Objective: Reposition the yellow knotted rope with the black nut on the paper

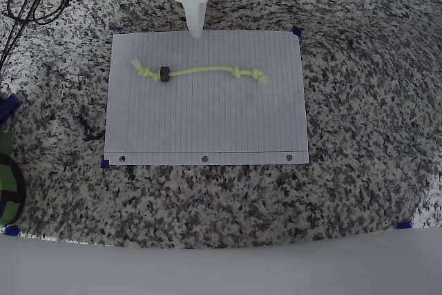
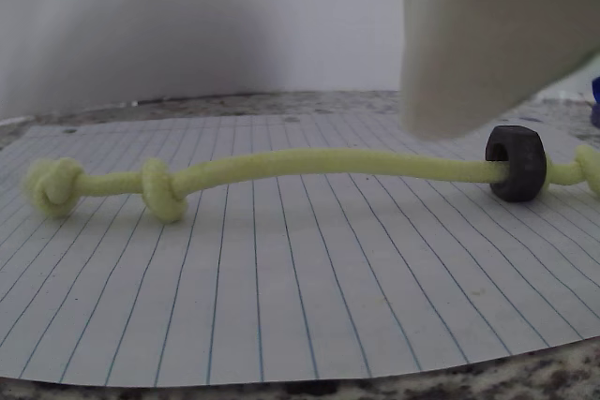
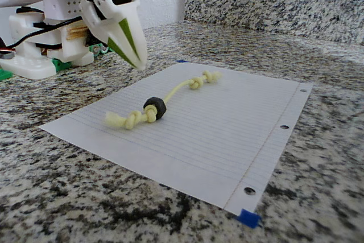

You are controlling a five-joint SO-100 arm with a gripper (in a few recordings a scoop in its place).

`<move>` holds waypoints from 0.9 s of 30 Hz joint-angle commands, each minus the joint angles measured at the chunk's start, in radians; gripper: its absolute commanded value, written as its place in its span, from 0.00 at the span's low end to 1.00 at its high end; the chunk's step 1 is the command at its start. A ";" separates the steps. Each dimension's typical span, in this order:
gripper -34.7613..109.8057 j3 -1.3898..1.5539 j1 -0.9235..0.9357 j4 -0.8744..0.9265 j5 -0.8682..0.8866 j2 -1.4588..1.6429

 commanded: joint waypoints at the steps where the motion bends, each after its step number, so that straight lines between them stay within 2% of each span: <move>1: 0.24 0.018 -0.002 0.038 -0.008 0.003; 27: 0.25 0.005 0.000 0.083 -0.008 0.003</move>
